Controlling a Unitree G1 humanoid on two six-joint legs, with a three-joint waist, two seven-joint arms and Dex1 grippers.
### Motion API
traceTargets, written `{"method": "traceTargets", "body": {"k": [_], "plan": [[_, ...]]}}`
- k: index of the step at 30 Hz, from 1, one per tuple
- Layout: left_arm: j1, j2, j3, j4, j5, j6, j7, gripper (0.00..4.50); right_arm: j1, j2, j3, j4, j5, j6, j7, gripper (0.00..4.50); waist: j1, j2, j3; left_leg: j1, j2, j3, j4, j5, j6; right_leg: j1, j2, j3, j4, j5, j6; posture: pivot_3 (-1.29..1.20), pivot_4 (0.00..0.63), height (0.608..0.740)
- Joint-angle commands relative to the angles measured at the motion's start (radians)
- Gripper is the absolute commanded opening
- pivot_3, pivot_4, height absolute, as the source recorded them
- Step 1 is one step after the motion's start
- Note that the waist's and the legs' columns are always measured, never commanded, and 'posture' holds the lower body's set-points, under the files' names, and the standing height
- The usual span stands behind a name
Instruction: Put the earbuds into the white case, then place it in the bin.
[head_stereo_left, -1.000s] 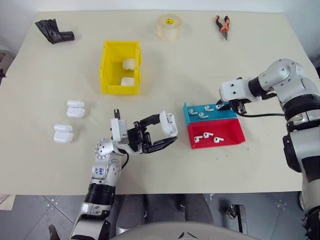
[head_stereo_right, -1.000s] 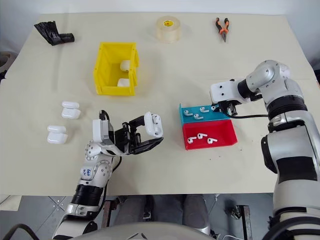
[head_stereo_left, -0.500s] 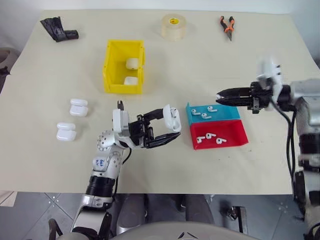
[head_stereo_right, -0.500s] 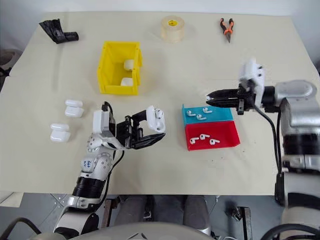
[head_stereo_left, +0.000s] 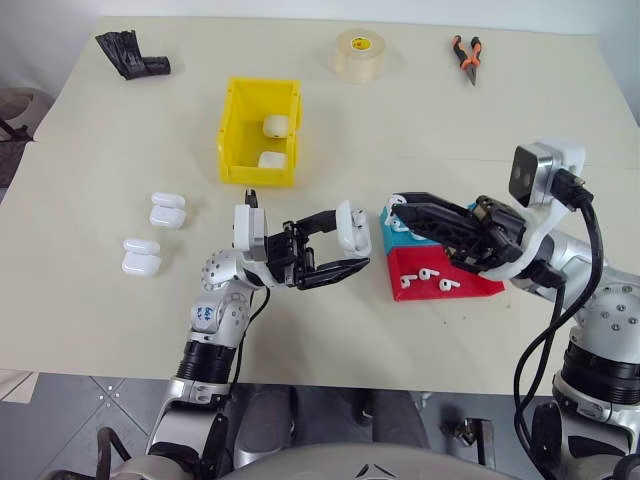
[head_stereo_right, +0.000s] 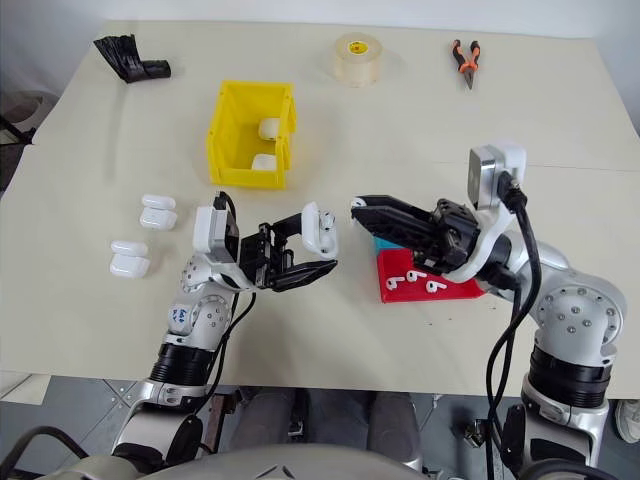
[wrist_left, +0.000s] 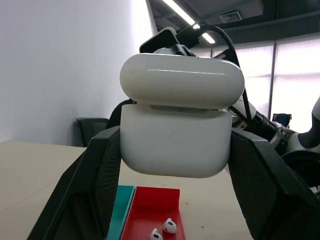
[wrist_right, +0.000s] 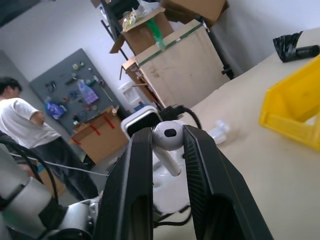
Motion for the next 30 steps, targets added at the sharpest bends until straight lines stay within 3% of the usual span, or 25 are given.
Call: {"method": "traceTargets", "body": {"k": [1, 10, 27, 28, 30], "plan": [[-0.014, -0.007, -0.001, -0.024, -0.017, -0.001, -0.002, 2.81, 0.013, 0.019, 0.028, -0.053, 0.051, -0.029, -0.041, 0.48, -0.001, 0.0, 0.0, 0.0, 0.0, 0.0, 0.0, 0.0, 0.0, 0.0, 0.0, 0.0, 0.0, 0.0, 0.0, 0.0, 0.15, 0.74], [-0.022, -0.012, 0.004, -0.017, -0.016, 0.001, 0.001, 2.81, 0.036, 0.017, 0.09, -0.07, 0.064, -0.064, -0.068, 0.48, 0.0, 0.0, 0.0, 0.0, 0.0, 0.0, 0.0, 0.0, 0.0, 0.0, 0.0, 0.0, 0.0, 0.0, 0.0, 0.0, 0.15, 0.74], [-0.023, -0.013, -0.002, -0.031, -0.016, 0.014, -0.005, 2.81, 0.094, -0.071, 0.186, -0.072, -0.089, -0.133, 0.001, 0.48, 0.0, 0.0, 0.0, 0.0, 0.0, 0.0, -0.001, 0.0, 0.0, 0.0, 0.0, 0.0, -0.001, 0.0, 0.0, 0.0, 0.15, 0.74], [-0.023, -0.013, -0.002, -0.032, -0.015, 0.015, -0.005, 2.81, 0.095, -0.081, 0.186, -0.073, -0.075, -0.126, 0.009, 1.04, 0.0, 0.0, 0.0, 0.0, 0.0, 0.0, -0.001, 0.0, 0.0, 0.0, 0.0, 0.0, -0.001, 0.0, 0.0, 0.0, 0.15, 0.74], [-0.023, -0.014, -0.002, -0.033, -0.014, 0.017, -0.006, 2.81, 0.093, -0.09, 0.185, -0.075, -0.09, -0.144, 0.02, 1.47, 0.0, 0.0, 0.0, 0.0, 0.0, 0.0, -0.001, 0.0, 0.0, 0.0, 0.0, 0.0, -0.001, 0.0, 0.0, 0.0, 0.15, 0.74]]}}
